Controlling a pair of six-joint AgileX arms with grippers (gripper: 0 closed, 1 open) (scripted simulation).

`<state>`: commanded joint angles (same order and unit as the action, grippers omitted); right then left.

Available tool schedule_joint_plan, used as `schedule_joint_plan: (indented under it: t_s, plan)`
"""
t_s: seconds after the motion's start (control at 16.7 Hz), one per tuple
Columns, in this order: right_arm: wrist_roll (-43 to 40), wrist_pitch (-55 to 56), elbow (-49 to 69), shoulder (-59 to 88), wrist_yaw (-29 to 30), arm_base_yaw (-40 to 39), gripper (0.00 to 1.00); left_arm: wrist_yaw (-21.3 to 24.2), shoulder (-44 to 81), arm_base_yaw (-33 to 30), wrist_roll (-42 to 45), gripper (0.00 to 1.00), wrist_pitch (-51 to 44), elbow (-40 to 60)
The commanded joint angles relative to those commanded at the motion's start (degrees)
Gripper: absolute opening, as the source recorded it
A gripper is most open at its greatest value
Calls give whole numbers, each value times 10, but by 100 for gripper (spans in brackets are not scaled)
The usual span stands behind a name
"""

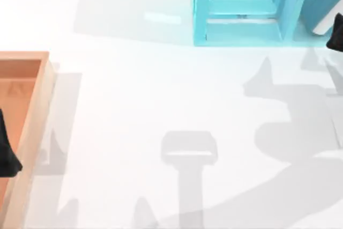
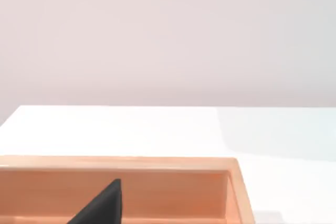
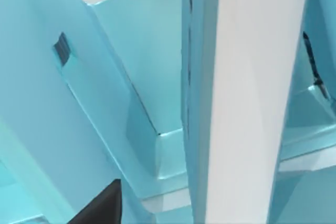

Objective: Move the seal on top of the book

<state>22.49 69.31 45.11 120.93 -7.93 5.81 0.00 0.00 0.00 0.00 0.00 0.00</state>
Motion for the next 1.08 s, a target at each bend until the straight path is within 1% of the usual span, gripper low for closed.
schedule_joint_plan:
  t_s: [0.24, 0.36, 0.84, 0.96, 1.08]
  plan:
    - [-1, -2, -1, -1, 1, -3, 100, 0, 0, 0, 0, 100, 0, 0]
    - [0, -10, 20, 12, 3, -3, 100, 0, 0, 0, 0, 100, 0, 0]
    - [1, -102, 228, 125, 17, -15, 100, 0, 0, 0, 0, 100, 0, 0]
    - [1, -119, 262, 143, 19, -17, 100, 0, 0, 0, 0, 100, 0, 0]
    - [1, -124, 271, 147, 20, -18, 100, 0, 0, 0, 0, 100, 0, 0]
